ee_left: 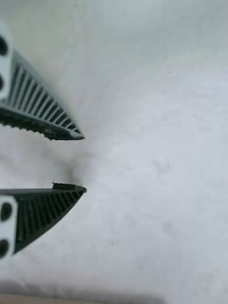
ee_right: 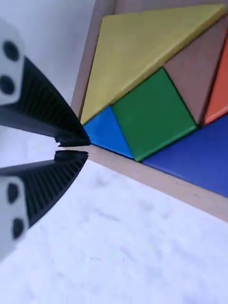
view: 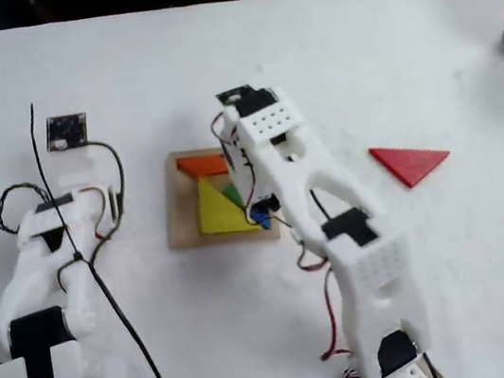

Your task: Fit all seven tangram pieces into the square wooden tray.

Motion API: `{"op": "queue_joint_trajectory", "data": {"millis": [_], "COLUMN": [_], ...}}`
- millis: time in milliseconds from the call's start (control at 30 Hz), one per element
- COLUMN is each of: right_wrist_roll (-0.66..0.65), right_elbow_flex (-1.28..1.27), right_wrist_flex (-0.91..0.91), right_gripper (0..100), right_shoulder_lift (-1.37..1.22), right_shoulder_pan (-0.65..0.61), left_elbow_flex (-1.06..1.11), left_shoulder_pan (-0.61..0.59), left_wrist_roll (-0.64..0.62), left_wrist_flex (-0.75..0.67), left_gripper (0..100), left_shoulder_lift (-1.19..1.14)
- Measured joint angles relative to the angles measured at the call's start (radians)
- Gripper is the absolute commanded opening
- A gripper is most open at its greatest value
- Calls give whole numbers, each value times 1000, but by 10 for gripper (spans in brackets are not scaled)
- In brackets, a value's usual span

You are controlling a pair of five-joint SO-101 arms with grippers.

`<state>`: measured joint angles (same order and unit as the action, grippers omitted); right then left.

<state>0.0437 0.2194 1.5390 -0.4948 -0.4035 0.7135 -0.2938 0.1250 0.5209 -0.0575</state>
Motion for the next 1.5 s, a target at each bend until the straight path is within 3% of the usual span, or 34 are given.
{"op": "queue_joint_trajectory", "data": {"millis": [200,333,533,633,733,967,1500], "right_wrist_roll": [31,54,58,58,58,58,58], "right_elbow_flex": [-279,-396,-411,-411,-411,-411,-411], "right_wrist_flex": [-203,-367,-442,-443,-443,-445,-445], "right_gripper": [20,21,21,21,21,21,21], "right_shoulder_lift": [216,275,279,279,279,279,279], "right_shoulder_pan": [155,249,270,270,273,272,272], "left_elbow_flex": [0,0,0,15,35,17,-2], "left_shoulder_pan": [8,66,310,468,542,546,482], "left_wrist_roll": [-20,-106,-123,-126,-133,-190,-192], "left_wrist_flex": [3,110,330,316,238,118,118], "left_gripper": [165,165,165,165,165,165,165], "left_shoulder_lift": [0,64,310,345,310,75,55]}}
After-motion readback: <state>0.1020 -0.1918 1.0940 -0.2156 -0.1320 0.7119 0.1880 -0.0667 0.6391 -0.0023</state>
